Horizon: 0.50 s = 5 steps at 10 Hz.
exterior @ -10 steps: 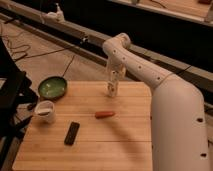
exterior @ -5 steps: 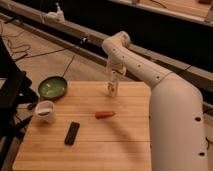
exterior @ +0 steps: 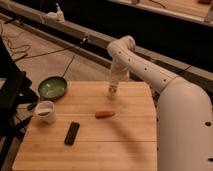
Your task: Drag the pepper across the table
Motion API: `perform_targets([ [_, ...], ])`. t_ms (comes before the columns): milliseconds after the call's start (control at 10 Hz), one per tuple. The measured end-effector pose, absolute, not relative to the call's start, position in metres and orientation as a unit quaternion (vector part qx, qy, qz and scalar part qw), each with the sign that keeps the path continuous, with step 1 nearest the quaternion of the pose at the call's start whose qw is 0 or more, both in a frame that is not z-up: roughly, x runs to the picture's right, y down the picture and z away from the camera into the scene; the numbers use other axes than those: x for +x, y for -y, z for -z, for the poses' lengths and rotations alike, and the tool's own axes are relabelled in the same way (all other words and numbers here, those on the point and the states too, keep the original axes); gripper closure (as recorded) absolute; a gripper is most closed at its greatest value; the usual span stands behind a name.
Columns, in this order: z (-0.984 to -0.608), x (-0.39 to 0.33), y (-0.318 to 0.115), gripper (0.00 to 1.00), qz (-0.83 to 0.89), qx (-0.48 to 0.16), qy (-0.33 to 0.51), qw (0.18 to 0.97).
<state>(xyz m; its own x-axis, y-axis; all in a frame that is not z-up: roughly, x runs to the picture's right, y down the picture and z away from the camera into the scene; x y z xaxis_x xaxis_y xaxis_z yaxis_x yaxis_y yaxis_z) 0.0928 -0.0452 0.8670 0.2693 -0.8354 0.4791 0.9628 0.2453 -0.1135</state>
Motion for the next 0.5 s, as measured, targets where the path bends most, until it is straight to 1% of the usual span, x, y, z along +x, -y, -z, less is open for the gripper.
perform_targets([
  [500,-0.855,0.038,0.017,0.34,0.592,-0.161,0.258,0.747],
])
